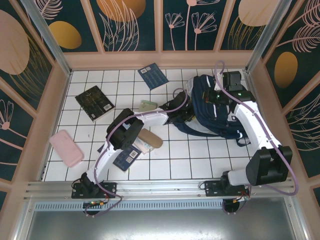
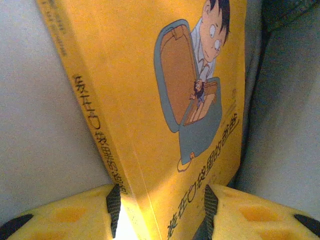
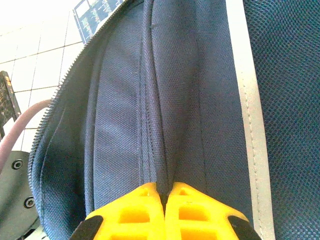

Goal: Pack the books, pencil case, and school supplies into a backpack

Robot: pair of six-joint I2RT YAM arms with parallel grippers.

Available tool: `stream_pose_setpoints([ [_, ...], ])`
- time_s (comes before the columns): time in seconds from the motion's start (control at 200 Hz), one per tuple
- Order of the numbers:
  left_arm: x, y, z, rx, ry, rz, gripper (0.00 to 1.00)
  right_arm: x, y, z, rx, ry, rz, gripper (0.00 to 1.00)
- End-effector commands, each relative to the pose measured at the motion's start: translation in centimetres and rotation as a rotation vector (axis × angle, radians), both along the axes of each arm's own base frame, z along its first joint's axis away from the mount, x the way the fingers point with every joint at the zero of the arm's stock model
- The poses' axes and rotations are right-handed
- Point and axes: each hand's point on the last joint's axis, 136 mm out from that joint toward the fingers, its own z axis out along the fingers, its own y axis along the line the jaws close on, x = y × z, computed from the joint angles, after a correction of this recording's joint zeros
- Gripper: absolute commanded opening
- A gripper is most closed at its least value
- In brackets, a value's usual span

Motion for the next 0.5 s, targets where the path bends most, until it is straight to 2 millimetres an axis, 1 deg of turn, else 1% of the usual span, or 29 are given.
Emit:
stream_pose_setpoints([
  [0.0,-1.2,1.7,-5.2,0.157,0.117,0.040,0.50,1.2,2.5,5.6,0.083,-0.167,0.071,0.00],
  [0.135,-1.9,2.8,-6.1,0.188,0.183,0.084,0.51,1.2,2.5,5.8,0.083,-0.172,0.072,0.00],
  [0.19,-1.9,3.1,-6.4,0.209,0.192,0.102,0.53,1.3,2.5,5.9,0.083,-0.172,0.073,0.00],
  [0.265,-2.1,3.3,-7.1,0.248,0.217,0.108,0.54,1.3,2.7,5.9,0.091,-0.172,0.078,0.00],
  [0.325,-2.1,2.9,-7.4,0.231,0.231,0.104,0.59,1.2,3.0,5.9,0.101,-0.168,0.085,0.00],
  [0.36,-1.9,2.1,-7.1,0.176,0.222,0.094,0.60,1.2,3.1,5.9,0.107,-0.168,0.089,0.00],
  [0.41,-1.5,1.0,-6.3,0.098,0.197,0.083,0.59,1.2,3.2,5.7,0.110,-0.163,0.089,0.00],
  [0.495,-0.6,-0.4,-4.3,-0.012,0.111,0.061,0.58,1.3,3.2,5.6,0.113,-0.161,0.091,0.00],
])
